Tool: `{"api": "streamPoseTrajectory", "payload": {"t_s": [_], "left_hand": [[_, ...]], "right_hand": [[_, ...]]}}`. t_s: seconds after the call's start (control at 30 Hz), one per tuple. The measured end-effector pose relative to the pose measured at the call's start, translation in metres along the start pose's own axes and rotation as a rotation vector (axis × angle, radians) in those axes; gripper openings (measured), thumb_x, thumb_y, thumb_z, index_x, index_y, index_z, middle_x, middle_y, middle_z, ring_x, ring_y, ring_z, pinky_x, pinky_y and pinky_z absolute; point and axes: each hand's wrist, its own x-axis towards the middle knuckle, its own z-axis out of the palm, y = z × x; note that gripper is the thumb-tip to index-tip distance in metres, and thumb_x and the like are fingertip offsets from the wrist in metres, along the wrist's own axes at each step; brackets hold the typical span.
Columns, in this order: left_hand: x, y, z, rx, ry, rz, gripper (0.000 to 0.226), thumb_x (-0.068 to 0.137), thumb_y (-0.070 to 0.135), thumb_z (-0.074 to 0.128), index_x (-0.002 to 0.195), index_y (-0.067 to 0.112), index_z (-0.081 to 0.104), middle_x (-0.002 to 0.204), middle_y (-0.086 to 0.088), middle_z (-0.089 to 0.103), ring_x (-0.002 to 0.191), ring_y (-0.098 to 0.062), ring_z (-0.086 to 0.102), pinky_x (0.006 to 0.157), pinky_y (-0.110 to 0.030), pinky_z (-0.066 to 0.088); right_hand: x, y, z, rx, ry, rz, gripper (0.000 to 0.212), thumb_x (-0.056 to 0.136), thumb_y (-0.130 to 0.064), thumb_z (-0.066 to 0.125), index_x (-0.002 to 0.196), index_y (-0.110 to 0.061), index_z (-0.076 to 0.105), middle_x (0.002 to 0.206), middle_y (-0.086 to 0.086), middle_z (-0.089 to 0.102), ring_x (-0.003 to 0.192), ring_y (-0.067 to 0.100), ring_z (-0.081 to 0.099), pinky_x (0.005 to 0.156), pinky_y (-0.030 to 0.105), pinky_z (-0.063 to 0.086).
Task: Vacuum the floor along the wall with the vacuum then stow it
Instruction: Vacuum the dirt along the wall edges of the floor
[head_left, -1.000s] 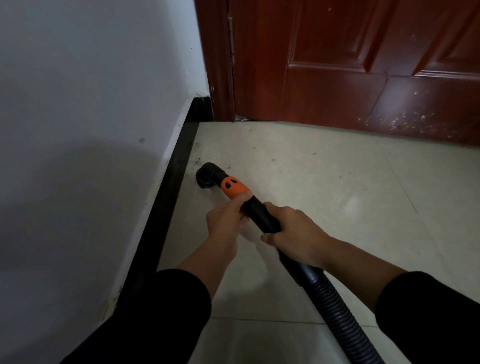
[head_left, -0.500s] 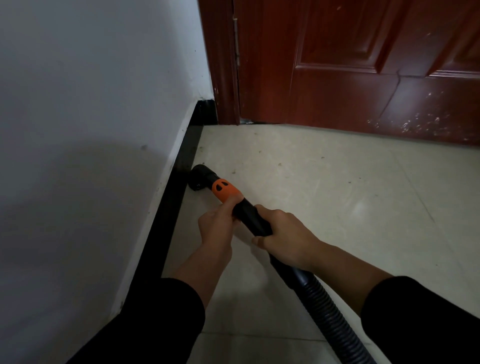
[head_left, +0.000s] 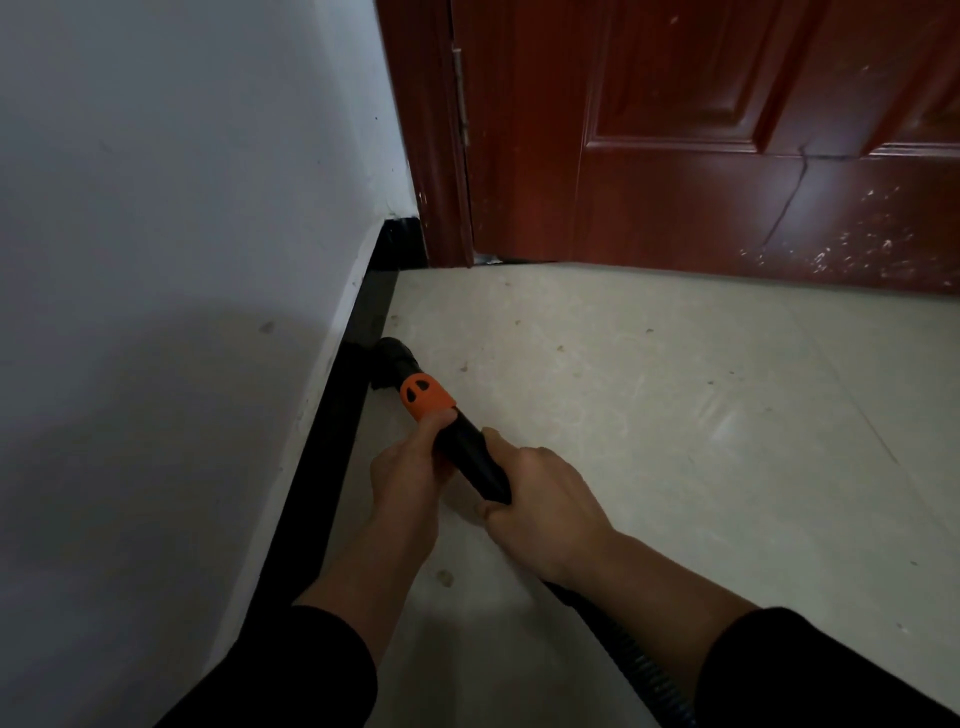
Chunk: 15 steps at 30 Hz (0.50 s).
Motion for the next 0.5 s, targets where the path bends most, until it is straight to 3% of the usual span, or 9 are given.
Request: {"api": "streamPoseTrajectory", "payload": {"t_s": [0.2, 0.33, 0.5], "left_hand": [[0.016, 0.004, 0.003, -0.013, -0.037, 0.003, 0.015, 0.083, 0.015, 0.068, 0.094, 0.005, 0.070, 0.089, -0.010, 0.071, 0.082, -0.019, 0.068, 0.073, -0.027, 0.053], [0.026, 0.005, 0.006, -0.017, -0.048, 0.010, 0.016, 0.084, 0.015, 0.066, 0.096, 0.005, 0.069, 0.091, -0.011, 0.069, 0.086, -0.022, 0.067, 0.079, -0.030, 0.054], [0.032, 0.008, 0.007, -0.046, -0.072, 0.001, 0.014, 0.085, 0.015, 0.065, 0.093, 0.005, 0.068, 0.085, -0.009, 0.068, 0.077, -0.020, 0.066, 0.082, -0.032, 0.053]], "right_hand": [[0.012, 0.003, 0.004, -0.007, 0.031, -0.018, 0.053, 0.084, -0.012, 0.057, 0.135, -0.016, 0.042, 0.094, 0.008, 0.060, 0.083, 0.023, 0.056, 0.070, 0.035, 0.052], [0.020, 0.003, 0.003, -0.005, 0.045, -0.027, 0.055, 0.086, -0.016, 0.057, 0.138, -0.016, 0.040, 0.099, 0.009, 0.060, 0.088, 0.023, 0.056, 0.071, 0.034, 0.051], [0.026, 0.000, 0.005, -0.030, 0.072, -0.032, 0.059, 0.087, -0.018, 0.054, 0.142, -0.019, 0.035, 0.103, 0.008, 0.060, 0.091, 0.023, 0.055, 0.072, 0.032, 0.051]]}}
